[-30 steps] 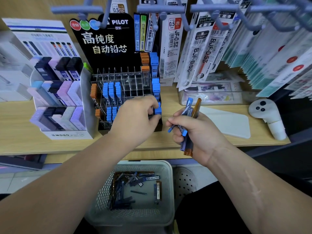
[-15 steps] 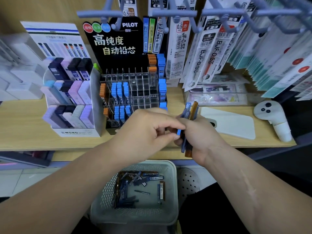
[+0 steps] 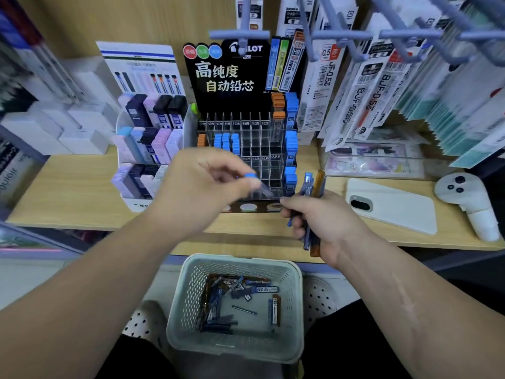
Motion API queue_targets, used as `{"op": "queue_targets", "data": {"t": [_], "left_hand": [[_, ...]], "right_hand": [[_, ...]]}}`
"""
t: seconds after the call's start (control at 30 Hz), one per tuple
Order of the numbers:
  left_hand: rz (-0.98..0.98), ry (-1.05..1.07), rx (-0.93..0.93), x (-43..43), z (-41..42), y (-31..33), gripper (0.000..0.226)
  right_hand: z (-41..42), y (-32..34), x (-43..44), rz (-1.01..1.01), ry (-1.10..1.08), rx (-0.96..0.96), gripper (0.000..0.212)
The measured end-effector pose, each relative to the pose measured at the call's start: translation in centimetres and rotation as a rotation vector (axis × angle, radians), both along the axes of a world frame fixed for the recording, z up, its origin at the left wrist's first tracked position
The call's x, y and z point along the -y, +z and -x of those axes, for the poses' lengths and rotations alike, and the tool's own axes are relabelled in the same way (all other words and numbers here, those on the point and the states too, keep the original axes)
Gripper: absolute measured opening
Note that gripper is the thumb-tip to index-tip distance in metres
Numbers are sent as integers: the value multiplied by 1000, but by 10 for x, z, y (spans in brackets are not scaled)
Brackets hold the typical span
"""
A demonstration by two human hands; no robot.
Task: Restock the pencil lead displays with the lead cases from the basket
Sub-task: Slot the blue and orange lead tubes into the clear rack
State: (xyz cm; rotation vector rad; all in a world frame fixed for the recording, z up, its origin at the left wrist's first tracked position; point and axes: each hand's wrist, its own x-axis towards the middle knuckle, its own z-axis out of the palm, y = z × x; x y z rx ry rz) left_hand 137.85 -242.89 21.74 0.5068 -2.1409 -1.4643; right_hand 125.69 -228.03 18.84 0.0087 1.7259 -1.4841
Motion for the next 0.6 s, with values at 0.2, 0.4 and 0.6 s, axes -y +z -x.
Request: {"op": "queue_targets", "data": {"t": [0.2, 0.4, 0.6], "left_hand": [[-6, 219, 67, 39, -9, -14, 14], [216, 182, 156, 26, -2, -25, 11], [442, 147, 175, 23, 4, -25, 4]], "right_hand": [[-7, 0, 1, 13, 23, -40, 13], [-7, 1, -2, 11, 57, -89, 10], [-6, 3, -4, 11, 64, -89, 10]]}}
